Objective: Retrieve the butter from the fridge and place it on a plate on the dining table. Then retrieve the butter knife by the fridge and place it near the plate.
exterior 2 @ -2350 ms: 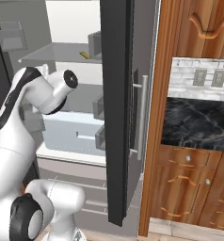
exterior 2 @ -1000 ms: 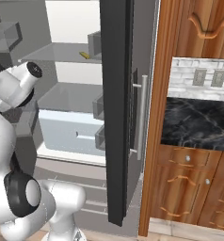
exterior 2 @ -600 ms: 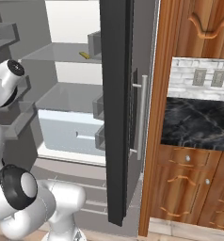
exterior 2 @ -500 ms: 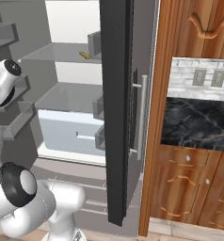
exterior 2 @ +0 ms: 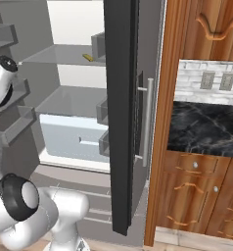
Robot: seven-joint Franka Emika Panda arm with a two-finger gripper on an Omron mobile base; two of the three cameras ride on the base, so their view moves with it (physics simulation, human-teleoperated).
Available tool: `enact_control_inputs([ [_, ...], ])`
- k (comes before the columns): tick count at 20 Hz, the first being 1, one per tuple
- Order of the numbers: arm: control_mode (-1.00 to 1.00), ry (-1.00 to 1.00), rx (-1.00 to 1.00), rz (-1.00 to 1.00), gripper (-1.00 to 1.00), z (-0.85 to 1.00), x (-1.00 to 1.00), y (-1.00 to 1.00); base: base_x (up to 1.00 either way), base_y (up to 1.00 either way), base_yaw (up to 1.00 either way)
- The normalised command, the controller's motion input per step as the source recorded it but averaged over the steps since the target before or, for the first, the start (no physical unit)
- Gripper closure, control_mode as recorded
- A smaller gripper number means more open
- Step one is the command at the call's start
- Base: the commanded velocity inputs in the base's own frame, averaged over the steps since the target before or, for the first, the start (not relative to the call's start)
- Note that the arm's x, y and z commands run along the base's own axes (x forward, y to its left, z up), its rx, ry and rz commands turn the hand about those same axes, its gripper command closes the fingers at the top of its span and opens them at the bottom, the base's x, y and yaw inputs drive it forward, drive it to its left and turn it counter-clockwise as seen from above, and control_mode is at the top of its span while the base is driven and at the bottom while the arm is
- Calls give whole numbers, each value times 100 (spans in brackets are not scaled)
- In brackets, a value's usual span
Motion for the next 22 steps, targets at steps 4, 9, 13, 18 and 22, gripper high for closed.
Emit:
enact_control_inputs([
  [4,-100,2,-10,-3,-100,0,-46,-67,0,0,0],
  [9,-100,0,-22,2,-100,-12,-16,-92,0,0,0],
  [13,-100,-6,-17,23,-100,-31,-16,-100,0,0,0],
  [18,-100,-2,-31,36,-100,-9,-30,-99,0,0,0],
  [22,-100,-6,-42,42,-100,-8,-33,-90,0,0,0],
])
